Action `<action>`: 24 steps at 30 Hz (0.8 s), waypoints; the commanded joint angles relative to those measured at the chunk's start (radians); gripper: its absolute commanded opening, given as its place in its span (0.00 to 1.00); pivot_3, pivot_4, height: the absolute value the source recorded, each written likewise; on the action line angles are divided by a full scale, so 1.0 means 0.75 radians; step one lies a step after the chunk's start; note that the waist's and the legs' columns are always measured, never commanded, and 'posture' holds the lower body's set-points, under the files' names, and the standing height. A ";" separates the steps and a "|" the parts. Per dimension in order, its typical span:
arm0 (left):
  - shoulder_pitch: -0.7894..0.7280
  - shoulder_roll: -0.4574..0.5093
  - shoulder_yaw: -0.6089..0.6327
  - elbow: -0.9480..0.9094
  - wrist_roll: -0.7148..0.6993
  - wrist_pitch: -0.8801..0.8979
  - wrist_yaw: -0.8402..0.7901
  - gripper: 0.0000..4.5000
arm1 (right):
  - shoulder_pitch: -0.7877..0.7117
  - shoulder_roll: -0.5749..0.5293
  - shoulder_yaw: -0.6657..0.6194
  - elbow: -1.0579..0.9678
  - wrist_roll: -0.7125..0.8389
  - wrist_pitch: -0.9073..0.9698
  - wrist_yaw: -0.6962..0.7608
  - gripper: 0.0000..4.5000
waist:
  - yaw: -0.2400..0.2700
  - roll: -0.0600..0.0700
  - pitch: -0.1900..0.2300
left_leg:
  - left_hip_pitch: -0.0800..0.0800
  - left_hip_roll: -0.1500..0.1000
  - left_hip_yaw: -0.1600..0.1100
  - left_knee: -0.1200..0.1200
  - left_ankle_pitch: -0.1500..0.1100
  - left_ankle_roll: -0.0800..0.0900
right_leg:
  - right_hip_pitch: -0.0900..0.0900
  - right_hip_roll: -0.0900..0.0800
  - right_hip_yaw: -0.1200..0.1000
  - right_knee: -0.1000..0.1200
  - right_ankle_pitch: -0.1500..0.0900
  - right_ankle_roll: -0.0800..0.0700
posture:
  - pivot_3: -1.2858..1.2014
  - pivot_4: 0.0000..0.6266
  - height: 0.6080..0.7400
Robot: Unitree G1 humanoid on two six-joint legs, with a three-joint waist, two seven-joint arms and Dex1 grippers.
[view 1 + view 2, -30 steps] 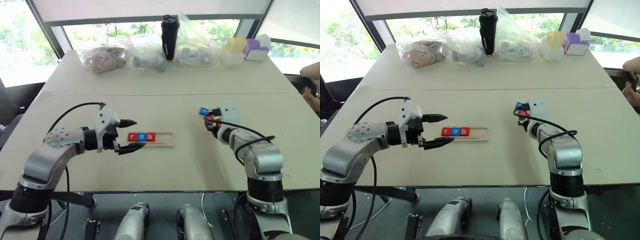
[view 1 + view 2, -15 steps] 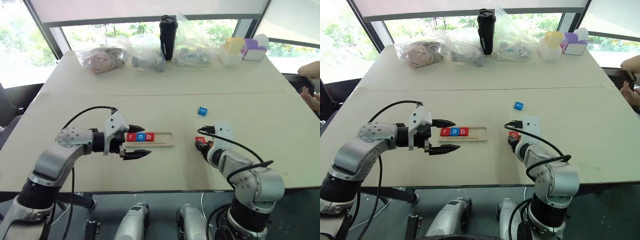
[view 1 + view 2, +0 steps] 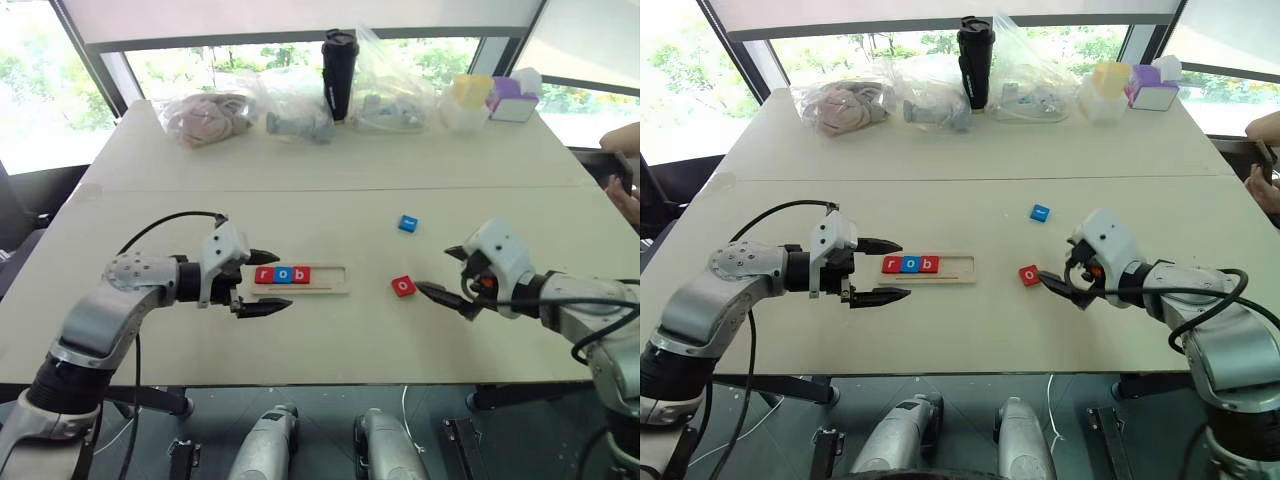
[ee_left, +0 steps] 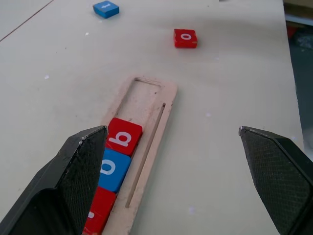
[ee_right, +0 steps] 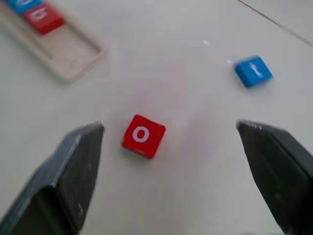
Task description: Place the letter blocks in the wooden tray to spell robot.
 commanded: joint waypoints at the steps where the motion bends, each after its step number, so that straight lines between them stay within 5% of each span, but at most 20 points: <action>1: -0.013 0.022 0.041 -0.023 -0.003 -0.023 -0.015 1.00 | -0.056 -0.029 0.096 0.288 -0.070 -0.413 0.184 0.99 | -0.003 0.000 0.000 | 0.000 0.000 0.001 0.001 0.000 0.000 | 0.000 0.000 0.001 0.000 0.000 0.000 | 0.52 0.24 1.00; 10: 0.061 0.051 0.100 -0.112 -0.030 0.026 0.033 1.00 | -0.423 0.099 0.356 0.894 -0.230 -0.926 0.390 0.99 | 0.006 -0.001 0.002 | 0.001 0.001 0.002 0.002 0.000 0.000 | 0.000 0.000 0.003 0.001 0.002 -0.003 | 0.52 0.24 1.00; 19: 0.128 0.054 0.149 -0.191 -0.049 0.072 0.090 1.00 | -0.562 0.146 0.450 1.141 -0.288 -1.045 0.535 0.99 | 0.008 -0.001 0.002 | 0.001 -0.001 0.002 0.002 0.000 0.000 | 0.000 0.001 0.003 0.001 0.001 -0.001 | 0.52 0.24 1.00; 22: 0.139 0.057 0.154 -0.198 -0.050 0.074 0.102 1.00 | -0.577 0.143 0.444 1.165 -0.277 -1.031 0.572 0.80 | 0.009 -0.001 0.002 | 0.001 -0.001 0.001 0.002 0.000 0.000 | 0.000 0.001 0.003 0.001 0.001 -0.001 | 0.52 0.24 1.00; 24: 0.137 0.056 0.152 -0.197 -0.050 0.073 0.107 1.00 | -0.581 0.142 0.436 1.168 -0.267 -1.013 0.591 0.58 | 0.009 -0.001 0.002 | 0.001 -0.001 0.001 0.002 0.000 0.000 | 0.000 0.001 0.003 0.001 0.001 -0.001 | 0.52 0.24 1.00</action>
